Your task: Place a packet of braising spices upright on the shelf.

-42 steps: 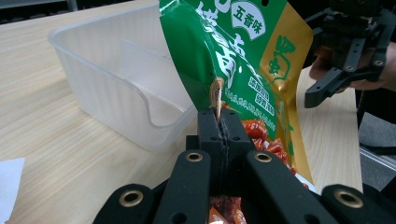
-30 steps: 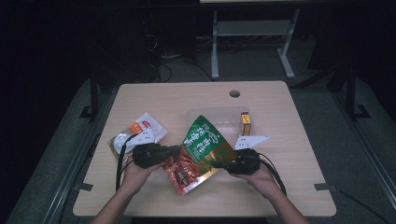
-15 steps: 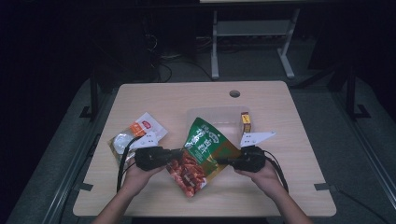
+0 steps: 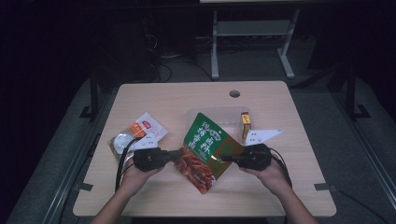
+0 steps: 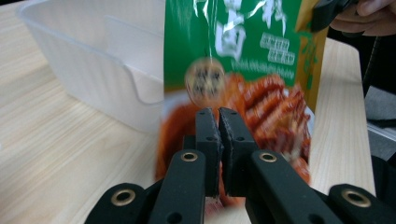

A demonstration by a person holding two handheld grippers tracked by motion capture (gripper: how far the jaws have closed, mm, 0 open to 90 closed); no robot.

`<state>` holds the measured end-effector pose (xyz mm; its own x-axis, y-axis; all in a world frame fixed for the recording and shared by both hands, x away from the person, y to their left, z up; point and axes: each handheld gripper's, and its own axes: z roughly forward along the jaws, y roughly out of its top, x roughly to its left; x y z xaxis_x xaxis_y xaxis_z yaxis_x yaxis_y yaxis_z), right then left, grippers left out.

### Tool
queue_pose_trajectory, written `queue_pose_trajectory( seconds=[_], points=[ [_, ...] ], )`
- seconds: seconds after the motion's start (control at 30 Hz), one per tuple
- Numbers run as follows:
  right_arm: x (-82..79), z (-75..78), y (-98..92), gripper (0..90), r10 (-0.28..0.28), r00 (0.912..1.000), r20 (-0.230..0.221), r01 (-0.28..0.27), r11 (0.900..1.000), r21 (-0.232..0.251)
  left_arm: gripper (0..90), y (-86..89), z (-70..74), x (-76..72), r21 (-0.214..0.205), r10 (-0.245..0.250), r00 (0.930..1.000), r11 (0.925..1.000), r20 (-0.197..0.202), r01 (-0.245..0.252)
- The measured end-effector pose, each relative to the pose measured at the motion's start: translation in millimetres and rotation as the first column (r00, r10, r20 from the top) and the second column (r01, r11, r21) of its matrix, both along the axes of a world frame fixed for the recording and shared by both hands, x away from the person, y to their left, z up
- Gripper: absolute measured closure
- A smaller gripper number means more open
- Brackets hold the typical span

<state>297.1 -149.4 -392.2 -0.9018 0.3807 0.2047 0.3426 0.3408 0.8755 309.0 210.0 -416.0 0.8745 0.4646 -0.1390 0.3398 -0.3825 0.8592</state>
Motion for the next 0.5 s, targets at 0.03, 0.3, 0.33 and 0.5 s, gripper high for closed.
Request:
queue_pose_trajectory(
  seconds=[0.03,0.3,0.33,0.5],
  points=[
    [-0.4,2.5,-0.8,90.0,-0.005,0.9999,0.011,0.005,1.0,-0.003,84.0,0.4,-0.2,0.3,-0.001,0.001,1.0,1.0,0.002,-0.001],
    [-1.7,11.9,-4.6,90.0,0.01,0.9994,0.033,-0.009,0.9996,-0.027,69.5,3.6,-5.0,-0.4,0.051,-0.01,0.9998,0.9986,-0.017,0.011],
    [-2.4,14.1,-4.5,90.0,0.013,0.9991,0.04,-0.012,0.9994,-0.033,67.6,4.3,-6.1,-0.4,0.066,-0.015,0.9997,0.9977,-0.021,0.016],
    [-3.9,24.2,-3.7,90.0,0.028,0.9977,0.062,-0.026,0.9988,-0.041,58.3,6.5,-9.0,-0.9,0.099,-0.015,0.9998,0.995,-0.016,0.017]
  ],
)
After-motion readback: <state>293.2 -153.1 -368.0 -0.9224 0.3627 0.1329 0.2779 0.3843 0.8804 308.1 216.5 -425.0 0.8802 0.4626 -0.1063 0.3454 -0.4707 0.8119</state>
